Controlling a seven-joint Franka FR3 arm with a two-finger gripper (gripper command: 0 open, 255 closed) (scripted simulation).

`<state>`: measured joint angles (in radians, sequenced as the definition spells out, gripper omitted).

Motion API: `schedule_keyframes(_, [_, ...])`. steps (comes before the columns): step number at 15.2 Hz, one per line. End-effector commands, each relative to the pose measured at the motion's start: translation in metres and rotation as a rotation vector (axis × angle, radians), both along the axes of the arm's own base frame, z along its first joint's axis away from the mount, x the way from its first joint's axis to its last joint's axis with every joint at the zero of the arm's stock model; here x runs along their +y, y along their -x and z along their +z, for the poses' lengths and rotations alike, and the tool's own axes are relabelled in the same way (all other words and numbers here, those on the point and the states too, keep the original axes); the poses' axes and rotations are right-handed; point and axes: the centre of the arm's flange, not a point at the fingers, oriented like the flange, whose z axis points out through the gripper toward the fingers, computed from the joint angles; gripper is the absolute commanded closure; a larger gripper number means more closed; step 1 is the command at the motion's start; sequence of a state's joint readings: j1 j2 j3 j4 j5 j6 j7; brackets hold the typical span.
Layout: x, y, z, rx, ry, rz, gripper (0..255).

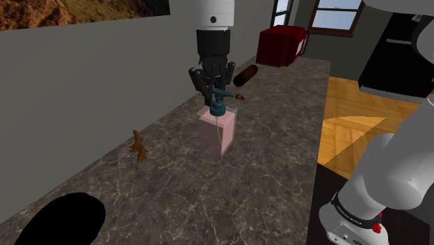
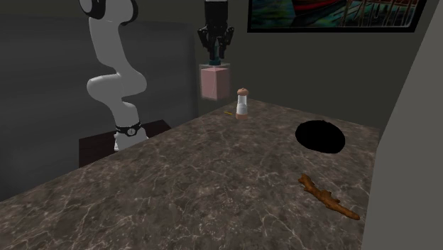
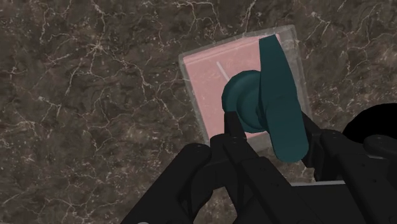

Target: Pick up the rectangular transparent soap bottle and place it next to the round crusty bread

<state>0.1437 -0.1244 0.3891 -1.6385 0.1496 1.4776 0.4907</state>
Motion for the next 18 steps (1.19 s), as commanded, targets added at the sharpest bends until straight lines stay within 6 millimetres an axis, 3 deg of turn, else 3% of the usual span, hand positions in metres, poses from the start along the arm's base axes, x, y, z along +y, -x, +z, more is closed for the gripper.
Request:
schedule_keyframes(1, [0.000, 0.000, 0.007, 0.000, 0.000, 0.000, 255])
schedule_keyframes(18, [0.213, -0.004, -0.066, 0.000, 0.000, 0.000, 255])
